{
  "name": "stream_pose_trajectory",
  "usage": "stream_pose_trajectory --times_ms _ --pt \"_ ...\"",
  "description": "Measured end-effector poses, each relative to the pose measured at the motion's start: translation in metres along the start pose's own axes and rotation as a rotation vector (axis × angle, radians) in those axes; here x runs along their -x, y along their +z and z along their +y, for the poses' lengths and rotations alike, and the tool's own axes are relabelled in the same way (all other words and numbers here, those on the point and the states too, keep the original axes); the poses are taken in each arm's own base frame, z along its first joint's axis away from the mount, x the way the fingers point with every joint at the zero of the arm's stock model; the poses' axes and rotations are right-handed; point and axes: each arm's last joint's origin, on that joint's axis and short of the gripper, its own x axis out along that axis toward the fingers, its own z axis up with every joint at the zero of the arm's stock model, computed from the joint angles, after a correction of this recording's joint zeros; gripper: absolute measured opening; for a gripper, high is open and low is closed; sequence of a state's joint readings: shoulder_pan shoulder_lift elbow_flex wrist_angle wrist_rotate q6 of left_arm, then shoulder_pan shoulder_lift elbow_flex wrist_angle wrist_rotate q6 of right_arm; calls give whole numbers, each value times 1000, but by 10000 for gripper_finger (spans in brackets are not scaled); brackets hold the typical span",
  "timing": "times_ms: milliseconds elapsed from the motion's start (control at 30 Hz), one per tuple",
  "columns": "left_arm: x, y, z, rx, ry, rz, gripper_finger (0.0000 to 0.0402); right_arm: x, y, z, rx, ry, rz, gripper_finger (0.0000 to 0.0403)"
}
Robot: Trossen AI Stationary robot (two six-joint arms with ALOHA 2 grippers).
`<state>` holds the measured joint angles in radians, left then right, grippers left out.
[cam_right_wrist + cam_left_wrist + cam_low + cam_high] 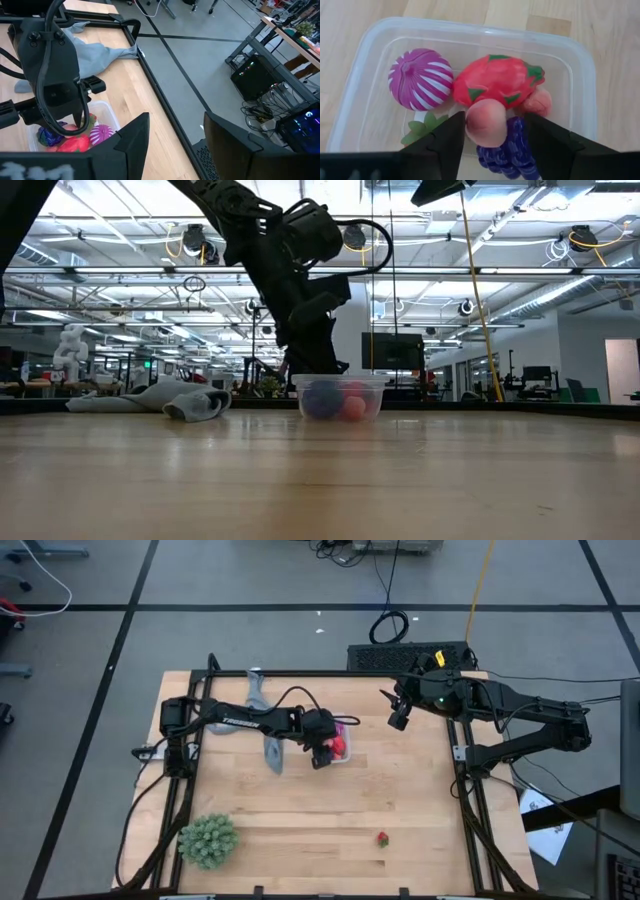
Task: Pick and placing Produce into tupperware
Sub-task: Put the pink peach into the transparent bin, then put the red strawberry into the transparent bin
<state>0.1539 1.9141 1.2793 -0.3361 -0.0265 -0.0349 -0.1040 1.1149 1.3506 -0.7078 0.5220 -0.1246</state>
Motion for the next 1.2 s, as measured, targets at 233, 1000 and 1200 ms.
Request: stream_pose_trajectory --times_ms 233,1000,1200 --pt "6 7 1 -50 30 -34 245 0 0 0 1 2 0 180" --pt "265 7 8 151 325 -155 253 15 -51 79 3 820 290 180" --pt "276 -5 -6 156 288 -133 245 11 -87 129 -8 933 263 180"
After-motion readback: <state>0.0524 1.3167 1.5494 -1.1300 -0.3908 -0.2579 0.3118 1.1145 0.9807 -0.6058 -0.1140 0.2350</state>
